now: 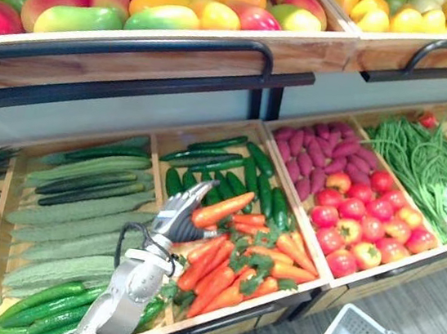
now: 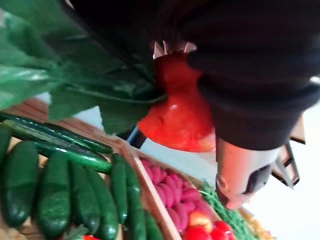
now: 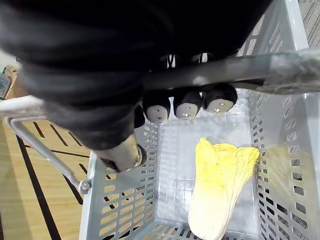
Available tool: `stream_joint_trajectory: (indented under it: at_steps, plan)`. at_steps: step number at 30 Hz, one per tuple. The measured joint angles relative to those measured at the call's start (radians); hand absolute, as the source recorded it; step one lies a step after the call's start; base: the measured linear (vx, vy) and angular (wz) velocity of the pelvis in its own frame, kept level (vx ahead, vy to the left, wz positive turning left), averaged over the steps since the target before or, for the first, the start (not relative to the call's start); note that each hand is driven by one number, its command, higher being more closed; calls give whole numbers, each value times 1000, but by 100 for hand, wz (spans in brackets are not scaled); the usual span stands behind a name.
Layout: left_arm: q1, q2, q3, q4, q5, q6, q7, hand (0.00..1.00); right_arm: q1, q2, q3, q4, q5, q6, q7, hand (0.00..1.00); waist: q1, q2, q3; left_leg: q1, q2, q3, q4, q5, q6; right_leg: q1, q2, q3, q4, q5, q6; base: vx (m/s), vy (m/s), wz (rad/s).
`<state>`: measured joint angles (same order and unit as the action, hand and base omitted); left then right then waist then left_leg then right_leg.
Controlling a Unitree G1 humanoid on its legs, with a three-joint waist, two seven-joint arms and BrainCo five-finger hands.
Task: Pick vegetable in the basket
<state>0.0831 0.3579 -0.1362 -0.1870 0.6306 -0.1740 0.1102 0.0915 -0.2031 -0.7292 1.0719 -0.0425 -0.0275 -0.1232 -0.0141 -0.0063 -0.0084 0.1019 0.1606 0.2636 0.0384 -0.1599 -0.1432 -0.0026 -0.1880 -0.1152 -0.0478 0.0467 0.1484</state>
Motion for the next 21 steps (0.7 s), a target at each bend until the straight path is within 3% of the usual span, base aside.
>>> stream_joint_trajectory:
  at_steps: [15, 21]
  plan:
    - [-21, 1, -178, -6, -40, -47, -38, 100, -1, 4, 144, -87, -48, -14, -1, 100, 7, -13, -5, -8, 4, 20, 1, 3, -2, -28, 6, 25, 13, 2, 3, -9, -9, -4]
    - [-75, 1, -307, 2, -41, -63, -55, 100, -1, 4, 174, -129, -59, -28, -2, 100, -3, -17, -4, -8, 3, 27, 1, 3, -2, -33, 7, 34, 13, 3, 5, 2, -5, -2]
